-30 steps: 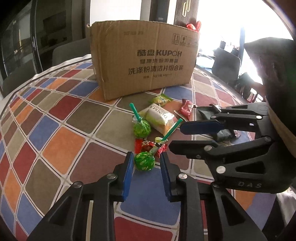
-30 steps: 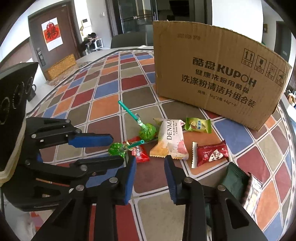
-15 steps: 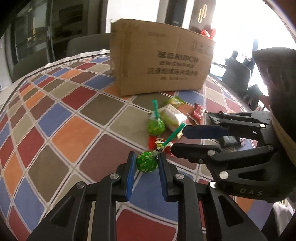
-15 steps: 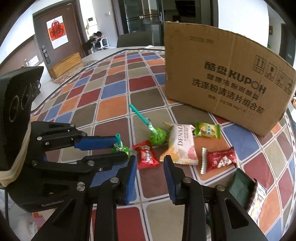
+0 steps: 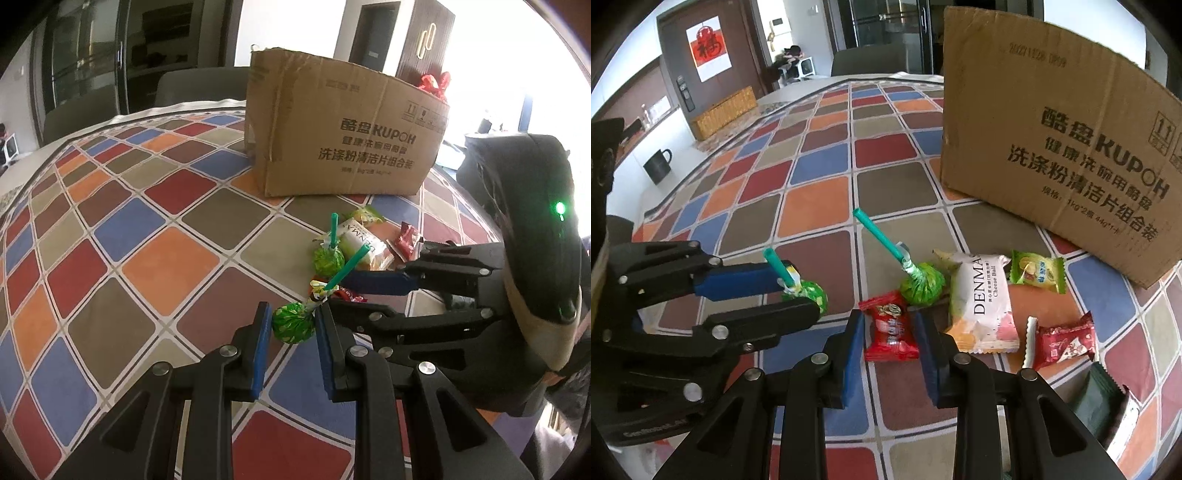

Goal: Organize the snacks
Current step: 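Close the right tool on the red wrapped candy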

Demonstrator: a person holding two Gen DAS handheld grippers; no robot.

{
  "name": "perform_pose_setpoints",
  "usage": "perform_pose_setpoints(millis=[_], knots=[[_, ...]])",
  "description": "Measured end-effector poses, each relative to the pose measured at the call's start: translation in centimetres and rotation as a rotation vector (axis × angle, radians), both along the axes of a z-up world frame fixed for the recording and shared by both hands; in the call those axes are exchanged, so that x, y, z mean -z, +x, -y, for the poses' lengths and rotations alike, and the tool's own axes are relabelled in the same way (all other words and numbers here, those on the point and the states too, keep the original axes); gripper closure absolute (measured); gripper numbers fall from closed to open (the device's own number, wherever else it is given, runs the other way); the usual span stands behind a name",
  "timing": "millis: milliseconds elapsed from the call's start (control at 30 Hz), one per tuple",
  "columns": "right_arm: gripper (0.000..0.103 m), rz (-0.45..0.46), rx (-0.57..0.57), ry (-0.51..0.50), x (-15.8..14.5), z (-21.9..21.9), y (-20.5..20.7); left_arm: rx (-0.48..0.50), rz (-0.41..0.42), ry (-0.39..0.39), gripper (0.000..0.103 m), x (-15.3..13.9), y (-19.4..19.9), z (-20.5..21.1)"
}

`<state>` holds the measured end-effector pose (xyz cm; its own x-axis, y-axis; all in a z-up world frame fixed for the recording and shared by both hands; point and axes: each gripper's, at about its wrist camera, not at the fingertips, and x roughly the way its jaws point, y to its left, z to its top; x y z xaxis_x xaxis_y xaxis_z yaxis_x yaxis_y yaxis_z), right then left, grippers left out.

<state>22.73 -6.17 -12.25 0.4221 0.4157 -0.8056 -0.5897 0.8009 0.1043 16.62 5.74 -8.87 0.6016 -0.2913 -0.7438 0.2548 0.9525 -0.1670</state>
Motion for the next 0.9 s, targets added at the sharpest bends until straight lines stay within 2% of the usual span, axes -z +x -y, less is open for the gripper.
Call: perform_pose_setpoints(millis=[133, 400, 600, 900], knots=[[0.079, 0.006, -0.005, 0.001, 0.1, 0.0, -0.3, -0.012, 0.000, 0.000, 0.079, -0.1, -0.2, 0.0], [0.081, 0.028, 0.020, 0.047, -1.2, 1.0, -1.6, -0.031, 0.039, 0.012, 0.079, -1.5, -1.4, 0.3], [0.081, 0.061, 0.059, 0.092, -3.1, 2.4, -2.5, -0.035, 0.092, 0.014, 0.079, -3.5, -2.1, 0.8], [0.081, 0.158, 0.130, 0.142, -7.4, 4.6, -3.6, -0.035, 0.193, -0.004, 0.078, -7.5, -2.2, 1.5]])
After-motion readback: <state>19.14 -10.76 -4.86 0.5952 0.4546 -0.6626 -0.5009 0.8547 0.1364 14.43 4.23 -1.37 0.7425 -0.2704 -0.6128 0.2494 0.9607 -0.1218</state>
